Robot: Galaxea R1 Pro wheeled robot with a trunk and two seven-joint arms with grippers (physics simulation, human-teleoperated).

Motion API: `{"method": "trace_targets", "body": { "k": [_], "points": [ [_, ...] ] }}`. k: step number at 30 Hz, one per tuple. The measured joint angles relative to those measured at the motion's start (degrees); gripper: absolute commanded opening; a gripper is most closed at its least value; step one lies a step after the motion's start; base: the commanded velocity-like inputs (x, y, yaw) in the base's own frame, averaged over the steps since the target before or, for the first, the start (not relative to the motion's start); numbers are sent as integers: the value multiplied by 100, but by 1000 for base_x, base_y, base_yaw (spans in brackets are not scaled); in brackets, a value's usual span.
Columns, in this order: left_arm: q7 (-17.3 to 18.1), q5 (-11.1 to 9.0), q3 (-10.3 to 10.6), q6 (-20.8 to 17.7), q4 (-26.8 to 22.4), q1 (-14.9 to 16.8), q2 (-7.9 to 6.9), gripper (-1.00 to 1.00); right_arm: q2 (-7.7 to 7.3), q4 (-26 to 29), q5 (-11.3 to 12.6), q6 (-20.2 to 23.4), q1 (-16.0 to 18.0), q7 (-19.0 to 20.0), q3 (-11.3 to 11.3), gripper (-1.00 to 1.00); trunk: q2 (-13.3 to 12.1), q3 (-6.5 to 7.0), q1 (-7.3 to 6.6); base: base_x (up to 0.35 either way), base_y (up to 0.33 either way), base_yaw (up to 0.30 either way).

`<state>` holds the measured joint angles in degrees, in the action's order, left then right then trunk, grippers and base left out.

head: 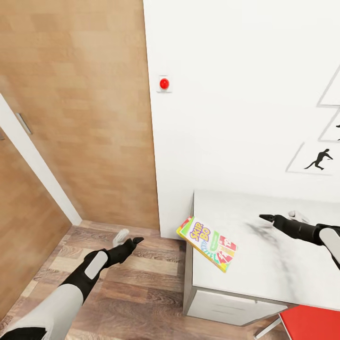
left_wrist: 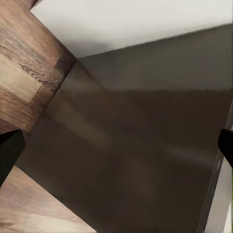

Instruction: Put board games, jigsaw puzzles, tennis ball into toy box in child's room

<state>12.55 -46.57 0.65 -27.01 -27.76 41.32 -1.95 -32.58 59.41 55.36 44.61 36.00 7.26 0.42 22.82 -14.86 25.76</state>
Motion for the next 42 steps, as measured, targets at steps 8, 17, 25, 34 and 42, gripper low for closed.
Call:
{"method": "trace_targets", "body": {
  "k": [8,17,25,34,42],
  "points": [
    [142,72,67,134,229,33,16,100,9,507,1,-94,-193,5,32,100,0,0,0,0,0,0],
    [194,70,79,198,319,-24,16,100,19,1184,5,-110,-439,-8,43,100,0,0,0,4,3,0],
    [210,84,85,218,364,-41,15,100,22,1585,1,-90,-580,-15,45,100,0,0,-2,117,90,0],
    [297,120,95,261,394,-50,16,100,25,1795,2,-75,-662,-20,45,100,0,0,-1,164,109,0],
    [400,135,107,389,401,-55,24,100,34,1869,-2,-75,-696,-21,39,100,0,0,0,56,35,0]
  ]
}}
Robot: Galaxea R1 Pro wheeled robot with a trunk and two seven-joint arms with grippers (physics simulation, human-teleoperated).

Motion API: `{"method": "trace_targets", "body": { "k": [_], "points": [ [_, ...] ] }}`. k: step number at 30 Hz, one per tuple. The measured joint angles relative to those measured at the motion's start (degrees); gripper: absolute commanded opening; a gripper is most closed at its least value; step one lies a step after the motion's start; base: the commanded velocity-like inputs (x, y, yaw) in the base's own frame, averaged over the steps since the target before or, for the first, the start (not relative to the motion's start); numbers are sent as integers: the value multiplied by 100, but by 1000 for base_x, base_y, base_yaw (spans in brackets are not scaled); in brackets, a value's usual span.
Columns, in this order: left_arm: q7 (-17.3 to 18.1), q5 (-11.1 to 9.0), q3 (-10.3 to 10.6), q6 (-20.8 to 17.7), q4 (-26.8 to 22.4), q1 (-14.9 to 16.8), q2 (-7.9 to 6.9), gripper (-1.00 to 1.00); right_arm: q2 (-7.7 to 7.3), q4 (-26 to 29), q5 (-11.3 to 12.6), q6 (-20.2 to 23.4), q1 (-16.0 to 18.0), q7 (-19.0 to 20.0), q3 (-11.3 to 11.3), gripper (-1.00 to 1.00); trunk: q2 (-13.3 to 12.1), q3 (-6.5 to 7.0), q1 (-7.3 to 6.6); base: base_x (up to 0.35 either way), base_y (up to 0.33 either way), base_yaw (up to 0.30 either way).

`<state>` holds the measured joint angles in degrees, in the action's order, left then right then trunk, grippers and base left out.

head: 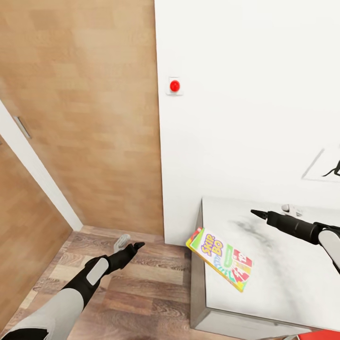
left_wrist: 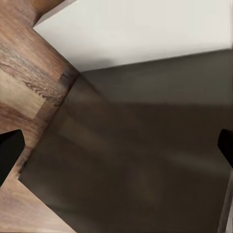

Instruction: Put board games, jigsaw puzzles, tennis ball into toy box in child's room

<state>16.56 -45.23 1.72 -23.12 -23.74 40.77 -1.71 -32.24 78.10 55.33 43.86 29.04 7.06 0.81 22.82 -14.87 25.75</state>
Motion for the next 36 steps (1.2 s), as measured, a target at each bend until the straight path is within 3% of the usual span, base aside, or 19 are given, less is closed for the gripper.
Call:
{"method": "trace_targets", "body": {
  "k": [12,23,26,28,36],
  "points": [
    [291,49,145,76,3,4,13,100,4,202,-3,-3,-97,-2,-6,100,0,0,0,15,10,0],
    [1379,107,355,235,51,16,-39,100,20,511,-7,-2,-291,-25,-21,100,0,0,0,3,2,0],
    [1649,231,377,259,122,29,-42,100,24,569,-8,-2,-326,-27,-25,100,0,0,0,1,0,0],
    [1860,426,385,279,204,49,-33,100,28,623,-7,-1,-351,-29,-28,100,0,0,0,0,0,0],
    [2297,834,387,303,346,113,-4,100,32,724,-7,4,-392,-27,-27,100,0,0,0,0,0,0]
  ]
}}
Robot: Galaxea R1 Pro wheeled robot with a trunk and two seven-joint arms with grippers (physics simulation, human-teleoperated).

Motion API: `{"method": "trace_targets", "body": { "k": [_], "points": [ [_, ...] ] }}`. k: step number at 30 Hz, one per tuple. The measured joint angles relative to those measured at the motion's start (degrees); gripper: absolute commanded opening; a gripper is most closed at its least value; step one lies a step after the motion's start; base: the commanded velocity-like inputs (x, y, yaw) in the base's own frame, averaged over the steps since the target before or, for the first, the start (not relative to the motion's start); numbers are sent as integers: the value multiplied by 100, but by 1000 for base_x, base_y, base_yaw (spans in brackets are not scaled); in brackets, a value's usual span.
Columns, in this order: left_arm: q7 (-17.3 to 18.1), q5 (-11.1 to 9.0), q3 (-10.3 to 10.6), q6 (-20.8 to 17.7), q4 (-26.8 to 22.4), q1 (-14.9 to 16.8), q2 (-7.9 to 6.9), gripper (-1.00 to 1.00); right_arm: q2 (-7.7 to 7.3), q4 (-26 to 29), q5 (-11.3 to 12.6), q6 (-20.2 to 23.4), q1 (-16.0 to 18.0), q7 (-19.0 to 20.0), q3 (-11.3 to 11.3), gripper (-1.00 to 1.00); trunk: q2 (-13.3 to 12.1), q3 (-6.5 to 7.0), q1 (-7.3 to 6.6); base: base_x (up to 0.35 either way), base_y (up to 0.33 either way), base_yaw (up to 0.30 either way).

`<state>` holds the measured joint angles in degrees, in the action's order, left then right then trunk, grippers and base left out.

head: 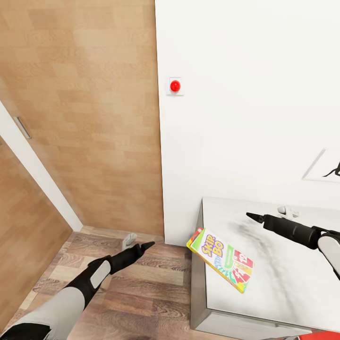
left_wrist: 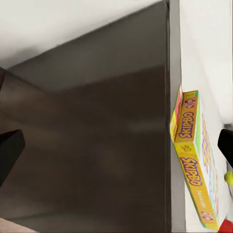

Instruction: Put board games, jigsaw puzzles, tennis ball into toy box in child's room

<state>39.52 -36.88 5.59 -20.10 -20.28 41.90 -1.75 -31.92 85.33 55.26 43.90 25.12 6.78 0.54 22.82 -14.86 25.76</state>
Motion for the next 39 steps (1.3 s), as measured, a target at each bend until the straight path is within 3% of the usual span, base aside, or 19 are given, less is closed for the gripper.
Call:
{"method": "trace_targets", "body": {
  "k": [11,22,39],
  "points": [
    [339,183,8,51,58,25,-5,100,6,76,2,-1,-33,-2,-2,100,0,0,0,0,0,-112],
    [462,212,9,145,64,-37,-13,100,9,92,2,0,-39,0,1,100,0,0,0,0,0,-199],
    [499,219,4,292,65,-109,15,100,11,96,-1,3,-39,3,0,100,0,0,-1,17,6,-44]
  ]
}}
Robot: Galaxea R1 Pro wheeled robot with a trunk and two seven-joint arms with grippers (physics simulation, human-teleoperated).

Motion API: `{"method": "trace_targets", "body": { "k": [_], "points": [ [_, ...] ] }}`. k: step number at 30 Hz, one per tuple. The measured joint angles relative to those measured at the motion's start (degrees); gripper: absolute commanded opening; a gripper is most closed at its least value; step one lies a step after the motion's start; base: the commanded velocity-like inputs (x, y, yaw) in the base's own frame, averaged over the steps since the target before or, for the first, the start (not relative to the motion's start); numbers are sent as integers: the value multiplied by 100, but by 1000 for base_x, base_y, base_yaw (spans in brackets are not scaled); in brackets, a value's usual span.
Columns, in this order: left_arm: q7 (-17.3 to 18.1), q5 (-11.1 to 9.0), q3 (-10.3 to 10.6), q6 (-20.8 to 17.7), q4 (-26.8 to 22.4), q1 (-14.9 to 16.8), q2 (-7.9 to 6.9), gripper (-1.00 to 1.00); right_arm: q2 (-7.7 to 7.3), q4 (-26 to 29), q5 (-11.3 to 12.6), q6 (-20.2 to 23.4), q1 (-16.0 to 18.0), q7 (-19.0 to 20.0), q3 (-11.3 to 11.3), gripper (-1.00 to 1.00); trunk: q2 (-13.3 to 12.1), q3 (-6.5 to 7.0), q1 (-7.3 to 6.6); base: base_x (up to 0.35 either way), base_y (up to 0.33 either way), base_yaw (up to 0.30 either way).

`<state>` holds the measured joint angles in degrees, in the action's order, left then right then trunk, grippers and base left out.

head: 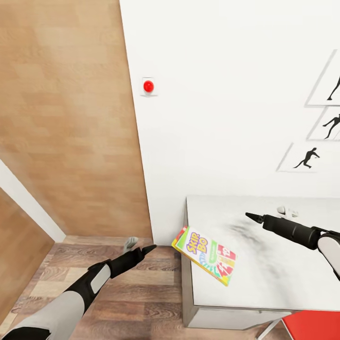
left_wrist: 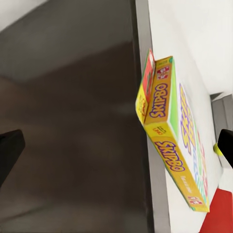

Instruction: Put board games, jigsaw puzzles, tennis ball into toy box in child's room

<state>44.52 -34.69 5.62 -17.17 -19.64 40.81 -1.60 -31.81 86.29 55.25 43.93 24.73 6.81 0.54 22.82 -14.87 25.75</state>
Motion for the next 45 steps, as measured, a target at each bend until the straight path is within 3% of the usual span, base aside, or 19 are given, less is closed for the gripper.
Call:
{"method": "trace_targets", "body": {
  "k": [14,45],
  "points": [
    [1,4,7,134,3,-12,32,100,0,5,0,0,0,0,-1,100,0,0,-1,192,70,-4],
    [-115,8,29,336,5,-16,149,100,-11,54,1,8,0,-2,11,100,1,0,-1,48,8,0]
  ]
}}
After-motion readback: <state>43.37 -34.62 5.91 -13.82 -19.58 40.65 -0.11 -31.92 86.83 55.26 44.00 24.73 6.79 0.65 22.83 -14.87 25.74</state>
